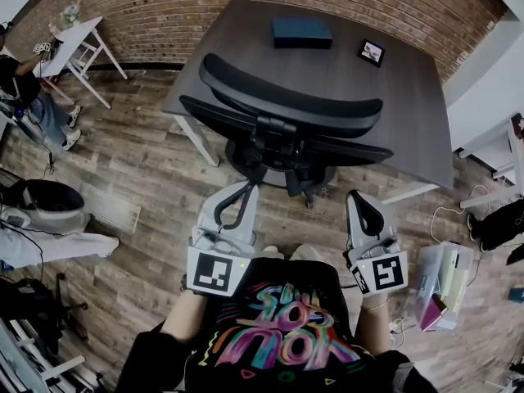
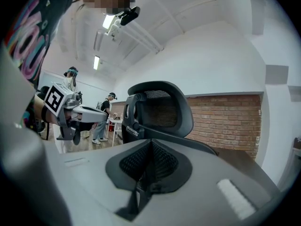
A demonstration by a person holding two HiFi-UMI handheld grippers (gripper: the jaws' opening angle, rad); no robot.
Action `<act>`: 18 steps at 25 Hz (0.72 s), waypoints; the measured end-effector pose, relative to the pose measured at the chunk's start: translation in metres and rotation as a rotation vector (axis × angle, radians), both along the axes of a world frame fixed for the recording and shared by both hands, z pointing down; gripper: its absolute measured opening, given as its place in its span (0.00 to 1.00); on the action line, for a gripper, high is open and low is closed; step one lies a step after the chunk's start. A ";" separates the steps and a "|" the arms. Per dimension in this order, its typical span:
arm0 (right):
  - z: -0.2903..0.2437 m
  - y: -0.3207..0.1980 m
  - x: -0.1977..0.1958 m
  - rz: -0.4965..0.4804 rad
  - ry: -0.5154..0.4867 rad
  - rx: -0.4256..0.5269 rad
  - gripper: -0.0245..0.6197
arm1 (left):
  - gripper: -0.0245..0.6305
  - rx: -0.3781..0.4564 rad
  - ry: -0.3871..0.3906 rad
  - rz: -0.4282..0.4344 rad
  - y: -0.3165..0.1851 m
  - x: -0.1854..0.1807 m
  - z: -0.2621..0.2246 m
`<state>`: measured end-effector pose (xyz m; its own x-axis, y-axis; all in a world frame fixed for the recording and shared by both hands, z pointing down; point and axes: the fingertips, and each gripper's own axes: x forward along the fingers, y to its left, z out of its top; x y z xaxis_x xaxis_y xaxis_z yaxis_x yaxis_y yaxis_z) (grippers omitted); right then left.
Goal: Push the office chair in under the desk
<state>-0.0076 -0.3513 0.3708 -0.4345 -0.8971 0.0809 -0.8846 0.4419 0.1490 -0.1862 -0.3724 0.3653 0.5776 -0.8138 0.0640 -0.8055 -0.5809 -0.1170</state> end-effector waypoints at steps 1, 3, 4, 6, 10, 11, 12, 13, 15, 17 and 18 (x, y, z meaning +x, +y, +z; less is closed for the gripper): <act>0.001 0.001 0.000 -0.001 0.000 -0.003 0.04 | 0.04 0.002 0.000 -0.001 0.000 0.000 0.000; 0.003 0.001 0.000 -0.005 0.000 -0.009 0.04 | 0.04 0.005 -0.001 -0.003 0.000 0.000 0.000; 0.004 0.002 0.000 -0.006 -0.001 -0.011 0.04 | 0.04 0.004 -0.003 -0.003 0.001 -0.001 0.001; 0.005 0.002 0.000 -0.006 -0.003 -0.013 0.04 | 0.04 -0.003 -0.008 -0.004 0.001 -0.001 0.003; 0.006 0.005 0.001 -0.001 -0.009 -0.017 0.04 | 0.04 0.001 -0.008 0.001 0.002 0.000 0.003; 0.006 0.005 0.001 -0.002 -0.009 -0.018 0.04 | 0.04 0.000 -0.008 0.002 0.002 0.001 0.003; 0.006 0.005 0.001 -0.002 -0.010 -0.019 0.04 | 0.04 -0.002 -0.006 0.003 0.002 0.001 0.003; 0.006 0.005 0.001 -0.003 -0.010 -0.019 0.04 | 0.04 -0.005 -0.003 0.003 0.002 0.002 0.003; 0.006 0.005 0.001 -0.005 -0.009 -0.019 0.04 | 0.04 -0.011 0.004 0.004 0.002 0.002 0.004; 0.005 0.005 0.001 -0.008 -0.007 -0.019 0.04 | 0.04 -0.010 0.000 0.008 0.002 0.003 0.004; 0.005 0.004 0.001 -0.009 -0.005 -0.019 0.04 | 0.04 -0.007 -0.003 0.010 0.002 0.003 0.004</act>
